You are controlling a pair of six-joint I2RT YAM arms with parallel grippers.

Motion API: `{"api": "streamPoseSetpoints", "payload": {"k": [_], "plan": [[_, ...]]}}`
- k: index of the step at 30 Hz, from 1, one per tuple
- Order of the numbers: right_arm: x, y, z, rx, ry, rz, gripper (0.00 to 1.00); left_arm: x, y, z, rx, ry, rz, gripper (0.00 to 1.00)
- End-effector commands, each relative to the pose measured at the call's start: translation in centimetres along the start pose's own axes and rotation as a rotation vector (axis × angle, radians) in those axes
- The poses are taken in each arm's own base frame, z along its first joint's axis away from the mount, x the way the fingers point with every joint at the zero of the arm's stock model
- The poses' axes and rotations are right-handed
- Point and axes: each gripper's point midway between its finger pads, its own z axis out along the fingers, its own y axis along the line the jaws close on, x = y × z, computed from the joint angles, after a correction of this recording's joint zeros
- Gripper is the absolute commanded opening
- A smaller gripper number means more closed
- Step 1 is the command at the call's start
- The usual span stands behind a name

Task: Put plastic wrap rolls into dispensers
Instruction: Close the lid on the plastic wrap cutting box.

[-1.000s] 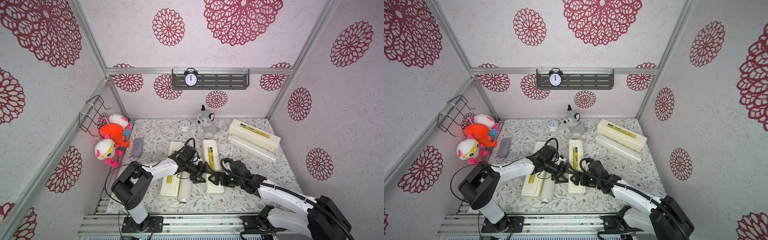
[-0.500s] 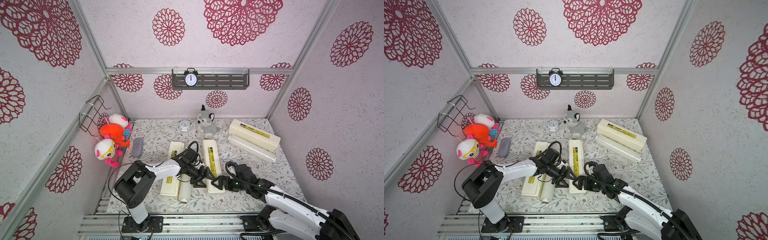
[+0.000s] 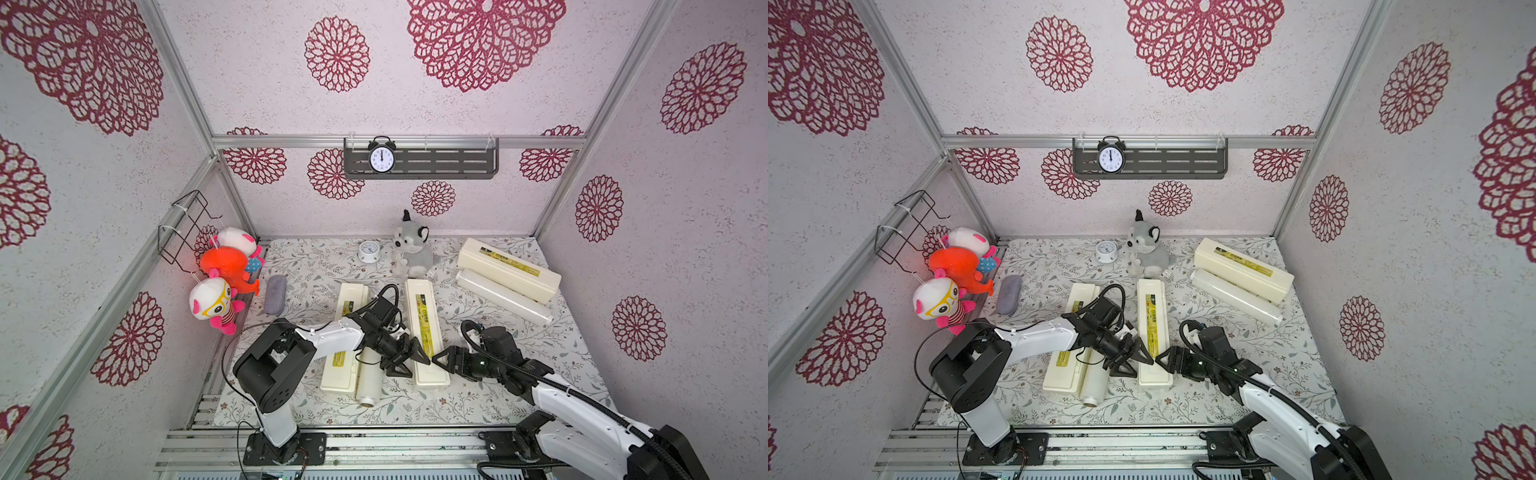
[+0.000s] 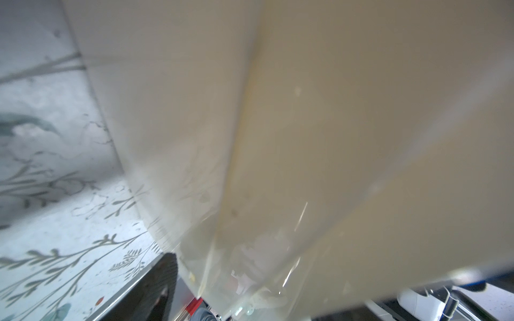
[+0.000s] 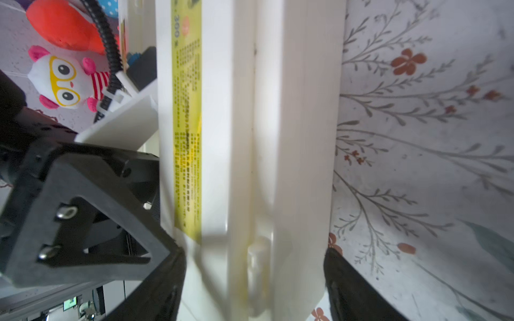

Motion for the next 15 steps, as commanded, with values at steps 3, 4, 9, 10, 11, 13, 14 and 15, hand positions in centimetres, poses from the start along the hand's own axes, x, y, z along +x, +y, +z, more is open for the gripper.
{"api": "streamPoseSetpoints", "payload": {"k": [3, 4, 9, 10, 11, 13, 14, 15], "plan": [[-0.2, 1.6, 0.2, -0.105, -0.004, 0.014, 0.76, 0.0, -1.8, 0.6, 0.040, 0.006, 0.021, 0.75], [-0.2, 1.8, 0.3, -0.113, -0.003, 0.017, 0.75, -0.1, -2.1, 0.6, 0.048, 0.004, 0.025, 0.75], [-0.1, 2.3, 0.6, -0.142, 0.007, 0.018, 0.73, -0.6, -4.4, 0.8, 0.151, -0.020, 0.025, 0.77], [-0.1, 2.4, 0.7, -0.147, 0.010, 0.018, 0.73, -0.6, -4.8, 0.8, 0.171, -0.024, 0.024, 0.78], [0.0, 2.6, 0.8, -0.150, 0.012, 0.018, 0.73, -0.6, -5.1, 0.9, 0.179, -0.026, 0.023, 0.78], [0.1, 2.7, 1.0, -0.156, 0.017, 0.014, 0.73, -0.7, -5.3, 1.0, 0.178, -0.032, 0.027, 0.79], [0.1, 2.8, 1.0, -0.159, 0.018, 0.013, 0.73, -0.8, -5.2, 1.1, 0.176, -0.035, 0.024, 0.79], [0.1, 2.9, 1.1, -0.161, 0.018, 0.013, 0.72, -0.9, -5.2, 1.1, 0.175, -0.038, 0.024, 0.79]]}}
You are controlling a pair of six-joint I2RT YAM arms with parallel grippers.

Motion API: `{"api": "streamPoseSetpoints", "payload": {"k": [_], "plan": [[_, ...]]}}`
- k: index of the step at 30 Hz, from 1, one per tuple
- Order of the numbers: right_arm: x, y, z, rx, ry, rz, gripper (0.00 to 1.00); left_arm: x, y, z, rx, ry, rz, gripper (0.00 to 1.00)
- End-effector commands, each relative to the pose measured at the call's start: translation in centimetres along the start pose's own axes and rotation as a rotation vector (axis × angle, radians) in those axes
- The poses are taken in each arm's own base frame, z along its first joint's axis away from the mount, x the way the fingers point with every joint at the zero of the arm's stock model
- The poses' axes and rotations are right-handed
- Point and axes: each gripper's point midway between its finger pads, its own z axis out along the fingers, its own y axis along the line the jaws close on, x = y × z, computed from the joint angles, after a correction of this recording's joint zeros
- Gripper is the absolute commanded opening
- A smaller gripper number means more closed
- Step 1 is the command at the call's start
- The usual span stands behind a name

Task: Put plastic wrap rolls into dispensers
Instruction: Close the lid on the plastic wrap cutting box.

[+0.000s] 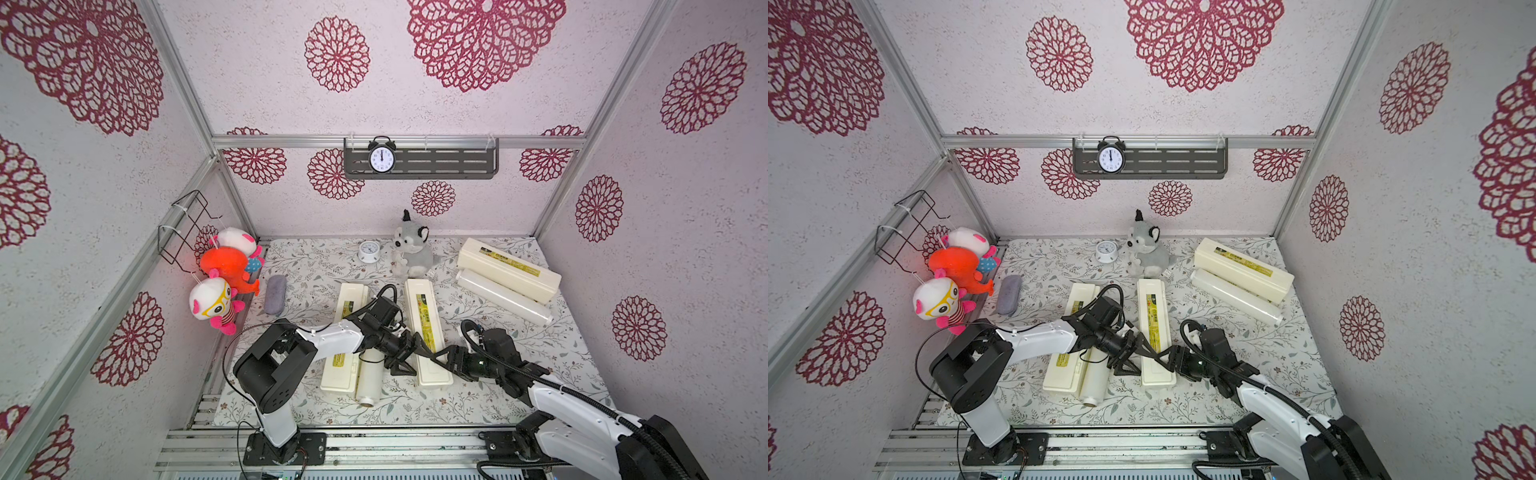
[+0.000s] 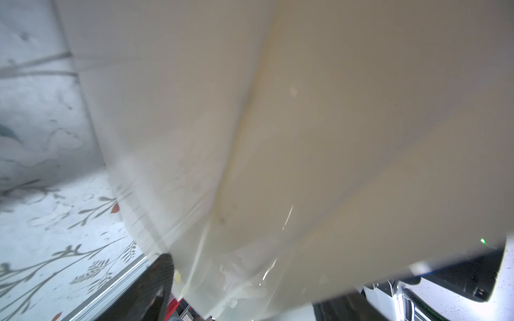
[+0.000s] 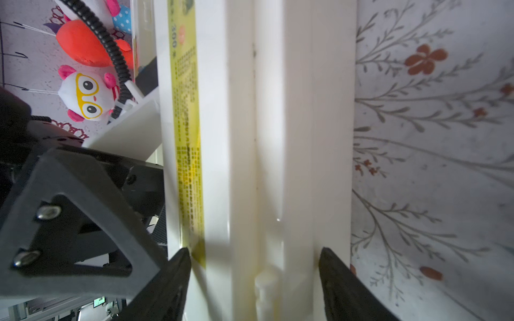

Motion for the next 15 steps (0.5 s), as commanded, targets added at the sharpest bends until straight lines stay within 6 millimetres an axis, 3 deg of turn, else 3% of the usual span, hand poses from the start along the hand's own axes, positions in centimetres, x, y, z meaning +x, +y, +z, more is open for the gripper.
{"api": "streamPoseSetpoints", "payload": {"k": [1, 9, 15], "plan": [[0.8, 2.4, 0.4, -0.098, 0.050, -0.030, 0.72, 0.1, -3.6, 1.1, 0.099, -0.006, 0.120, 0.79], [0.9, 4.6, 0.0, -0.182, 0.057, -0.039, 0.71, 0.2, -4.1, 0.8, 0.119, -0.007, 0.124, 0.82], [0.7, 6.4, -0.9, -0.221, 0.063, -0.051, 0.79, 0.1, -4.0, 0.2, 0.099, -0.013, 0.134, 0.85]]}}
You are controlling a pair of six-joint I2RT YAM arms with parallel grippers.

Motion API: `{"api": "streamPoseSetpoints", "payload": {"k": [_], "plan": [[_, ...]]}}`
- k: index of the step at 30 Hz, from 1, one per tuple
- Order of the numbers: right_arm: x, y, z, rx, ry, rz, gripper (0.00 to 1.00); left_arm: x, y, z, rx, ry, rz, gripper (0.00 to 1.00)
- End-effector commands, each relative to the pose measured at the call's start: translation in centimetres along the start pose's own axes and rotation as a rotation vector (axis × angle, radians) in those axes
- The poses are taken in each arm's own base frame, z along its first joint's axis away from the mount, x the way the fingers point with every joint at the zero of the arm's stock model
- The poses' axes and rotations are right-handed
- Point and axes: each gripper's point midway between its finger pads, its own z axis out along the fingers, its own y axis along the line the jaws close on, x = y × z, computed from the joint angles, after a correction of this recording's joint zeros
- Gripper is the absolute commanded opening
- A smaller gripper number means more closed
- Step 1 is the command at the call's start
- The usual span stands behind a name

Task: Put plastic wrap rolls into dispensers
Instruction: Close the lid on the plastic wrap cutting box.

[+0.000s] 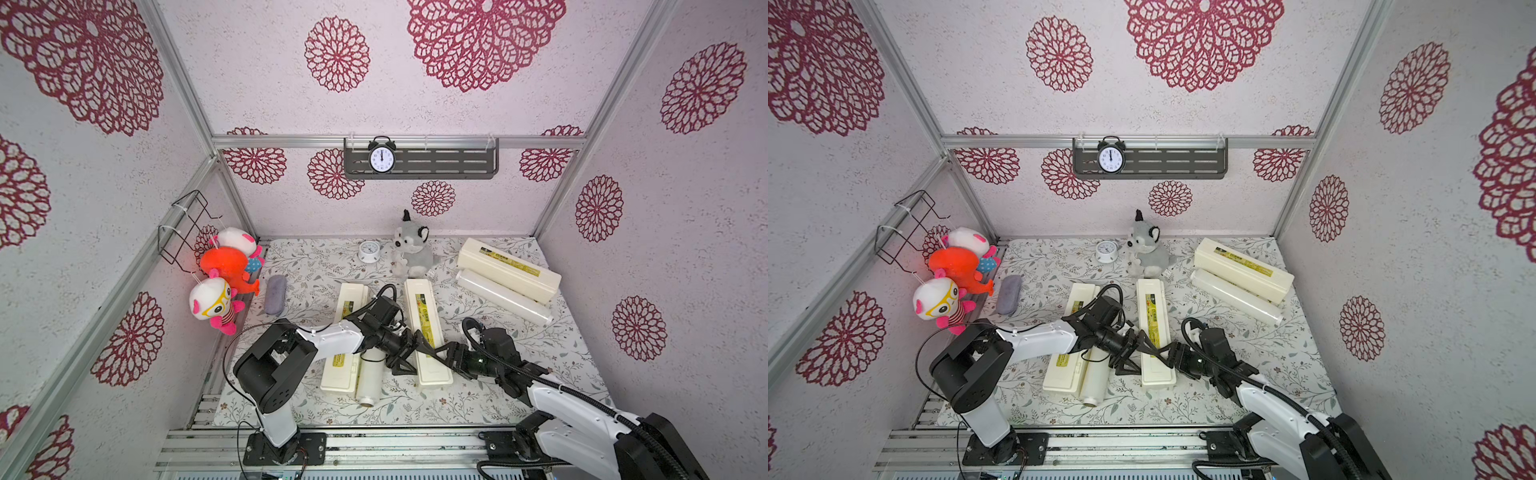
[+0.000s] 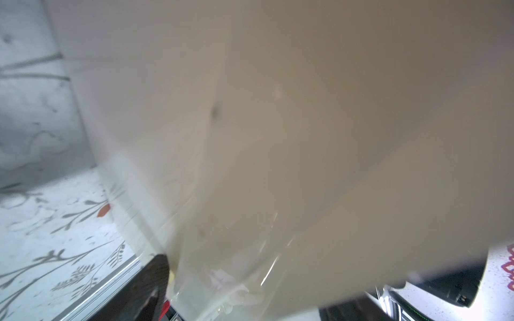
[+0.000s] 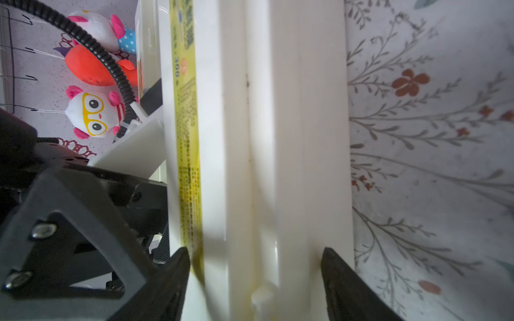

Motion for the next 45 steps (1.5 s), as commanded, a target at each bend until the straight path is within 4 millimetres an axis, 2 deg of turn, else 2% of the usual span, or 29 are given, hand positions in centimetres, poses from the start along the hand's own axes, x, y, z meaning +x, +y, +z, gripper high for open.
{"api": "streamPoseSetpoints", "payload": {"k": [1, 4, 9, 17, 22, 27, 29, 31, 37, 41, 45], "plan": [[1.6, 6.2, -1.0, -0.218, 0.110, -0.083, 0.79, 0.2, -3.4, 0.1, 0.076, -0.010, 0.145, 0.85], [1.6, 6.3, -1.0, -0.212, 0.110, -0.086, 0.80, 0.1, -3.2, 0.0, 0.063, -0.015, 0.148, 0.85], [1.9, 3.2, 0.1, -0.084, 0.121, -0.081, 0.79, -0.3, -1.7, 0.4, 0.010, -0.013, 0.133, 0.83], [2.5, 1.3, 1.6, 0.016, 0.141, -0.093, 0.76, -1.4, 0.9, 1.7, -0.070, -0.034, 0.094, 0.78], [2.5, -0.6, 1.7, 0.105, 0.135, -0.097, 0.75, -1.8, 3.1, 1.9, -0.138, -0.048, 0.064, 0.74], [2.3, -2.7, 1.5, 0.235, 0.125, -0.124, 0.73, -1.7, 7.1, 1.6, -0.305, -0.056, 0.034, 0.68], [2.2, -2.8, 1.4, 0.245, 0.121, -0.129, 0.72, -1.6, 7.9, 1.5, -0.327, -0.054, 0.019, 0.67], [2.1, -2.0, 1.4, 0.214, 0.120, -0.136, 0.72, -1.7, 7.5, 1.3, -0.322, -0.060, 0.028, 0.67], [0.7, 0.8, 0.5, 0.080, 0.085, -0.126, 0.80, -2.9, 4.0, -0.8, -0.279, -0.116, 0.083, 0.74], [-1.0, 2.2, -0.3, 0.022, 0.047, -0.134, 0.83, -4.7, 1.5, -2.3, -0.238, -0.180, 0.128, 0.77], [-3.4, 2.6, -0.3, 0.020, 0.003, -0.151, 0.85, -7.6, 0.1, -4.0, -0.231, -0.261, 0.160, 0.81]]}}
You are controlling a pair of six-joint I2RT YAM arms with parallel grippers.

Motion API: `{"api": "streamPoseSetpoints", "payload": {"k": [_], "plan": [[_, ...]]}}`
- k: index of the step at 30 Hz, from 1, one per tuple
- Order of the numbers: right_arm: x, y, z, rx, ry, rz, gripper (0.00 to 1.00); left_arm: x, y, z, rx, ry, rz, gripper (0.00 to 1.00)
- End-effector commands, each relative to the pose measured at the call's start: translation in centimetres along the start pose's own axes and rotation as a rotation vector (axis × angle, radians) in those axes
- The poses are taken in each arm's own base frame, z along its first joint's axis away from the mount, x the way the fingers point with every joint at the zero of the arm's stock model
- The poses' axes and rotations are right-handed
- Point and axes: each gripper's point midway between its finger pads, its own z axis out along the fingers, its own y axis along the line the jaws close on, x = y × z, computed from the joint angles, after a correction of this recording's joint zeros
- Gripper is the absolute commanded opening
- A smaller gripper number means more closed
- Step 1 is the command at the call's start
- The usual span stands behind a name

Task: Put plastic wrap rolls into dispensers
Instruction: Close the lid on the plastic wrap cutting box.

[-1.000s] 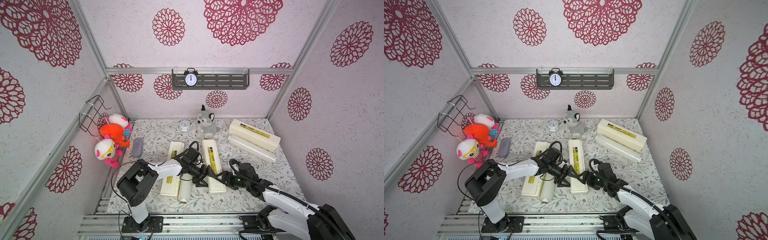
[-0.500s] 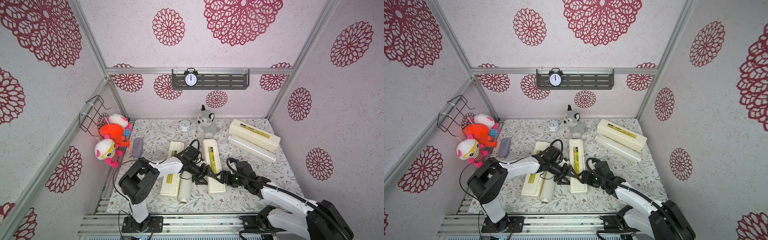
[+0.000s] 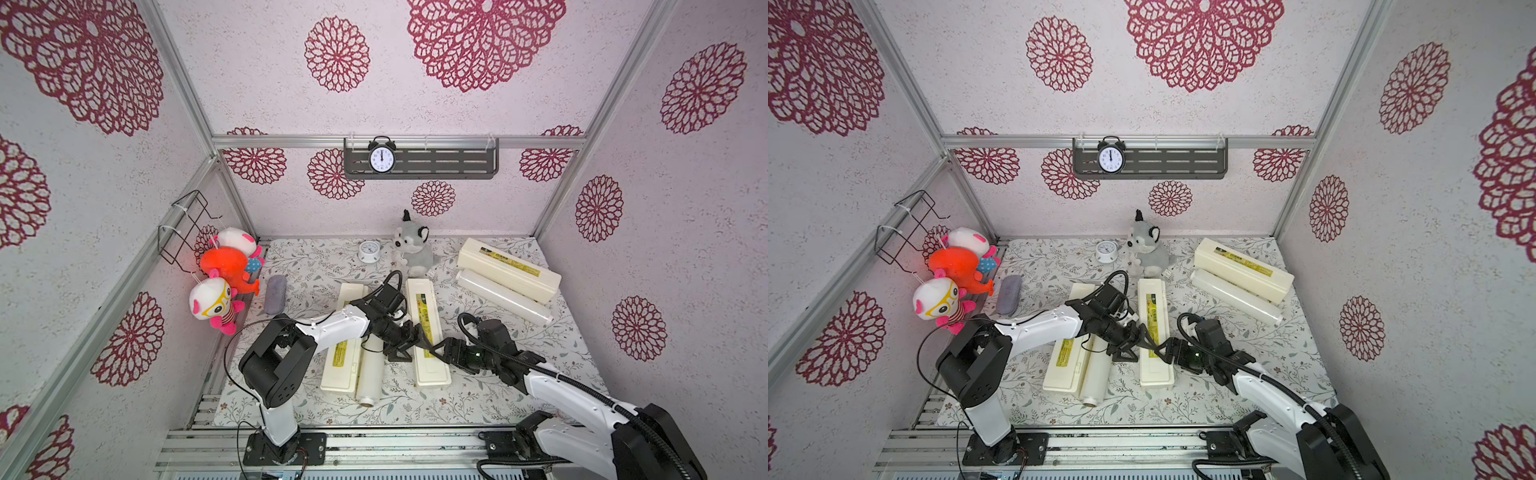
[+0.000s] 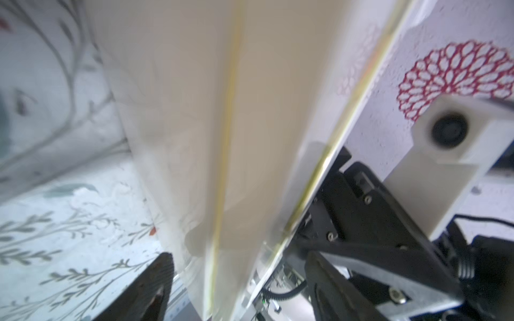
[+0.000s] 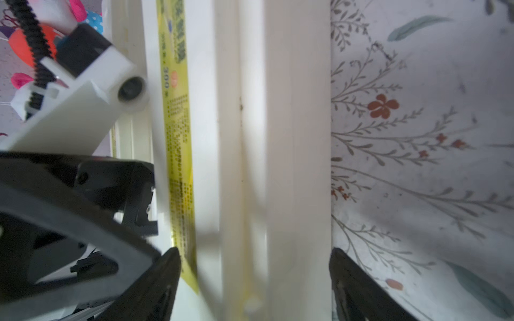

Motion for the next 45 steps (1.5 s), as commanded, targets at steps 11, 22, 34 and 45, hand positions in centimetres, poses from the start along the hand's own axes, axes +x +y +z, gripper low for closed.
{"api": "streamPoseSetpoints", "payload": {"k": [11, 22, 34, 45], "plan": [[-9.7, 2.5, 1.5, -0.101, -0.070, -0.079, 0.84, -11.9, 0.3, -0.1, 0.013, -0.186, -0.006, 0.81], [-15.1, 2.1, 4.6, -0.170, -0.055, -0.038, 0.78, -15.7, 1.2, 0.1, 0.040, -0.220, -0.077, 0.78], [-16.5, 1.9, 7.2, -0.252, -0.028, 0.027, 0.70, -18.4, 2.1, 1.3, 0.075, -0.262, -0.133, 0.75], [-15.4, 3.6, 7.3, -0.340, -0.014, 0.048, 0.61, -18.1, 1.2, 1.8, 0.088, -0.250, -0.136, 0.67]]}}
